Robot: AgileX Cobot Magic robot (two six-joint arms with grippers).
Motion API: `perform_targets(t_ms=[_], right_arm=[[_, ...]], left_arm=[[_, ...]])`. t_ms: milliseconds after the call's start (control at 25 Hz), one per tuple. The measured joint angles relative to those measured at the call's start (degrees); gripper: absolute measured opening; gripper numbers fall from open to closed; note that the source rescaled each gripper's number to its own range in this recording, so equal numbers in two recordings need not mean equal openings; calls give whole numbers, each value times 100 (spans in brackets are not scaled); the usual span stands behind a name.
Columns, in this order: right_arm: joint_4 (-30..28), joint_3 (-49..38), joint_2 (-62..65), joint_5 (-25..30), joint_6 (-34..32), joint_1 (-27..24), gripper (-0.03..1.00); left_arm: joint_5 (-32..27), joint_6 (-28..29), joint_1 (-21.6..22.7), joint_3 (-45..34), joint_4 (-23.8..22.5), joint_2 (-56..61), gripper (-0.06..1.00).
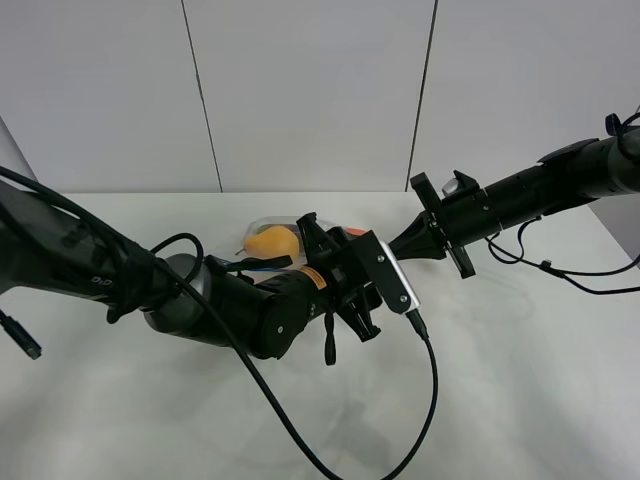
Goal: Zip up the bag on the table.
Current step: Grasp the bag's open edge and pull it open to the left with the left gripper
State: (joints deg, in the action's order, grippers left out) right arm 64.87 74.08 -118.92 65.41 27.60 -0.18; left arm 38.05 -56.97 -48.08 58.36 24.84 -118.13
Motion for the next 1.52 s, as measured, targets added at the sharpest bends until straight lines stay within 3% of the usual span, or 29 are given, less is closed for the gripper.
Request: perform_targets(t_ms=[240, 560, 800, 1400, 1520], right_arm=[[0, 0, 0, 0, 0, 0, 0], [19, 4, 0, 0, 0, 0, 0], [19, 4, 0, 0, 0, 0, 0], [19, 4, 0, 0, 0, 0, 0], [19, 4, 0, 0, 0, 0, 0]], left_arm=[[0, 6, 8, 0, 0, 0, 41], [-98, -2, 210, 0, -5, -6, 36], [-215, -2, 217, 0, -180, -11, 22], [-219, 3, 172, 0, -284, -11, 19], [-229, 3, 172, 0, -284, -11, 12]])
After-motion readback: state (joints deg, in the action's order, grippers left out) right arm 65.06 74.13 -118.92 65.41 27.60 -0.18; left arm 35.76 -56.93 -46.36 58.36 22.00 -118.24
